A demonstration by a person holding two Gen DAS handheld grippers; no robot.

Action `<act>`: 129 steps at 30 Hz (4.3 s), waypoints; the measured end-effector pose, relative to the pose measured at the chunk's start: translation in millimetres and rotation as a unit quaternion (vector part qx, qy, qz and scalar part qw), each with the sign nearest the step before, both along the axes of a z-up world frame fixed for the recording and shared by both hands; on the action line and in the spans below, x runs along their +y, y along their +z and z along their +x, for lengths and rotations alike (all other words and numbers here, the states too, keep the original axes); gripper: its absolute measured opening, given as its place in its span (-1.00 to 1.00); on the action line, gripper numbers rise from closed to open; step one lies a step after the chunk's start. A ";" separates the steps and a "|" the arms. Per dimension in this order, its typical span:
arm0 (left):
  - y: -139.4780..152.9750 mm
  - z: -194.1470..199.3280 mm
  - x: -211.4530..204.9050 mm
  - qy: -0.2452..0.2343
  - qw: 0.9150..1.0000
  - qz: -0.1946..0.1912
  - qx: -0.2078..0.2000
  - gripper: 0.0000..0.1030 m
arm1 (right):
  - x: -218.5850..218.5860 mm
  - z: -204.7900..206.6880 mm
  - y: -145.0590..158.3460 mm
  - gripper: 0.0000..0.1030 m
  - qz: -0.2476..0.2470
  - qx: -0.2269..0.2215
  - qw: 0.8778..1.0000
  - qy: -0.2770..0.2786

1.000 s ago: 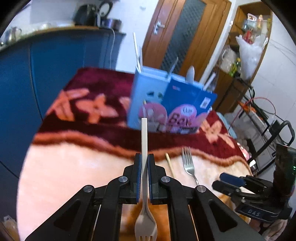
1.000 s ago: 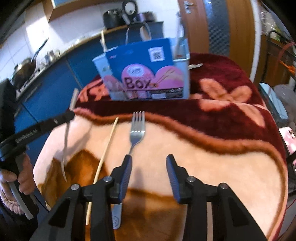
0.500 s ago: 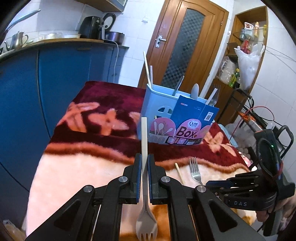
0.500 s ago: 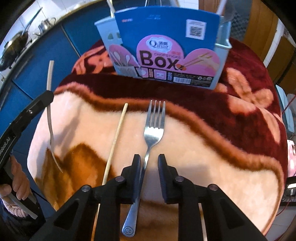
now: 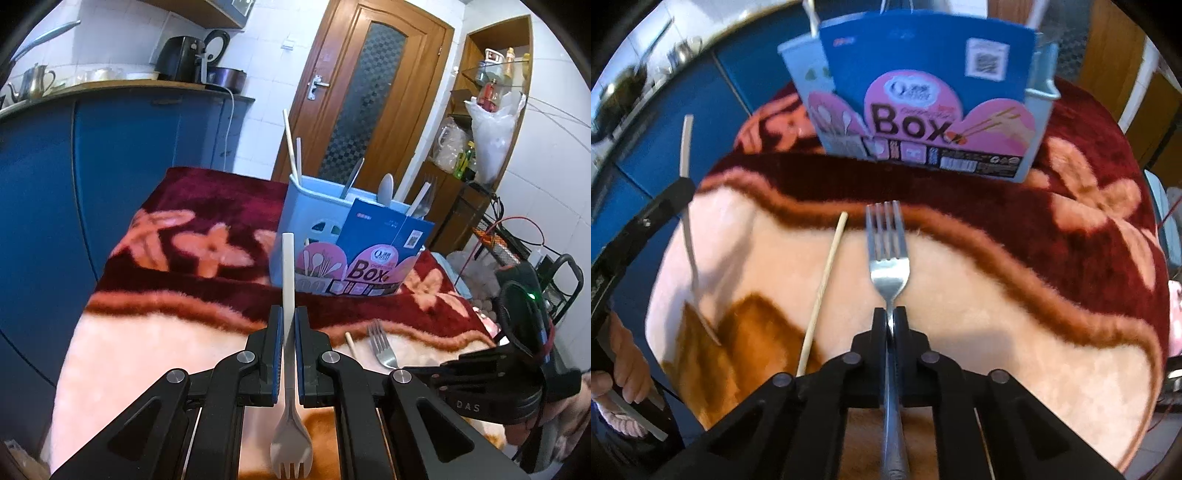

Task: Organize utensils
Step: 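Grasp the silver fork with the right tool while the left tool holds the plastic fork, then lift the plastic fork and silver fork with both tools and lower them into the caddy, then open both tools to release the forks into the caddy, then withdraw, then grasp the last wooden chopstick on the blanket with the left tool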

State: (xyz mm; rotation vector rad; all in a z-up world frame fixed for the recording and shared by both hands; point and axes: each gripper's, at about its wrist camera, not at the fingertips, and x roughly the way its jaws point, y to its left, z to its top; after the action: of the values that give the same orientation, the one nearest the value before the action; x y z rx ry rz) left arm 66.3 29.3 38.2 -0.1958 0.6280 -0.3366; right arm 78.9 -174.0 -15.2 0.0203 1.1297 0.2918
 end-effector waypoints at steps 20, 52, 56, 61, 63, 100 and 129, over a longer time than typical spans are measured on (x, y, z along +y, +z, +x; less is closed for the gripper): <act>59.2 25.2 -29.1 0.020 0.995 0.015 -0.092 -0.89 | -60.9 -63.1 59.9 -0.90 0.124 -0.294 0.946 -0.059; 75.9 127.6 -66.1 0.100 0.976 0.001 -0.193 -0.88 | -100.0 -6.6 117.8 -0.90 0.117 -0.407 0.900 -0.103; 65.4 131.0 -65.4 0.098 0.978 -0.001 -0.186 -0.88 | -92.9 13.2 124.9 -0.90 0.110 -0.430 0.890 -0.108; 54.9 132.0 -69.2 0.090 0.979 0.005 -0.181 -0.88 | -83.2 38.8 136.0 -0.90 0.096 -0.470 0.871 -0.109; 52.3 133.4 -70.4 0.086 0.980 0.005 -0.179 -0.88 | -78.3 49.5 137.4 -0.90 0.098 -0.476 0.867 -0.106; 60.9 78.7 -72.0 0.037 0.993 0.032 -0.110 -0.34 | -73.8 14.7 103.1 -0.68 0.081 -0.403 0.908 -0.076; -3.0 8.8 -110.2 -0.029 0.990 0.110 0.081 -0.34 | -129.4 -63.1 57.5 -0.39 0.078 -0.307 0.943 -0.105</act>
State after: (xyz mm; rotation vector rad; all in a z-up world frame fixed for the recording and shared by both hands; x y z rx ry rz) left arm 75.1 -80.9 35.3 0.0071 0.8281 -0.3071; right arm 15.8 -303.5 42.3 0.1769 0.4745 0.1752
